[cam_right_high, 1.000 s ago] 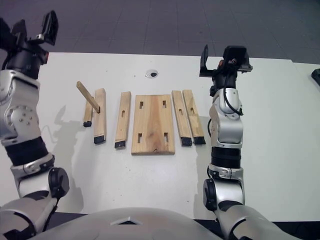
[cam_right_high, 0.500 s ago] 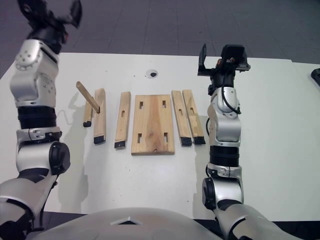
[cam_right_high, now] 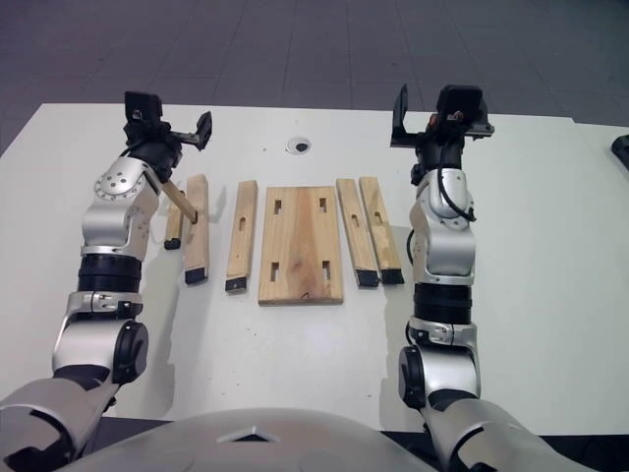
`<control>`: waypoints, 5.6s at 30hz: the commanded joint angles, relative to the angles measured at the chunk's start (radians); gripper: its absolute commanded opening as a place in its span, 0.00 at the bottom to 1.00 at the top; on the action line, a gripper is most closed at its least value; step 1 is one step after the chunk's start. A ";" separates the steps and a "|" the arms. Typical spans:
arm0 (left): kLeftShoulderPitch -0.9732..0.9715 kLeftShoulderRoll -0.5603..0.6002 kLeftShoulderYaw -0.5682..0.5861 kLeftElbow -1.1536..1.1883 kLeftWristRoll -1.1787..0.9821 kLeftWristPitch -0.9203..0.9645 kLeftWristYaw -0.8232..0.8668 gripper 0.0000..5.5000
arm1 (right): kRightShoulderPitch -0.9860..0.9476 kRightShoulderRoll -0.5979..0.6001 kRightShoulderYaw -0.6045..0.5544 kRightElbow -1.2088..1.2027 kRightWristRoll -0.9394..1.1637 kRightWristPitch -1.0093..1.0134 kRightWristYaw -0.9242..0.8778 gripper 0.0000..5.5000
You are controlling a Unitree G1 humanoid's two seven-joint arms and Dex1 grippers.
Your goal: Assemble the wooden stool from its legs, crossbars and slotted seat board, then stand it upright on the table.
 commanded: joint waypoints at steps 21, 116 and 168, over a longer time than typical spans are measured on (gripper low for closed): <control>-0.058 0.027 0.036 0.258 0.008 -0.104 -0.042 0.98 | -0.023 -0.002 -0.010 0.018 0.004 -0.007 0.000 0.98; 0.232 0.075 -0.095 -0.642 -0.039 0.019 -0.198 0.37 | -0.516 -0.014 -0.406 0.233 1.111 0.668 0.136 0.98; 0.246 0.046 -0.218 -0.626 0.033 -0.063 -0.264 0.37 | -0.626 0.001 -0.294 0.442 0.965 0.601 0.305 0.19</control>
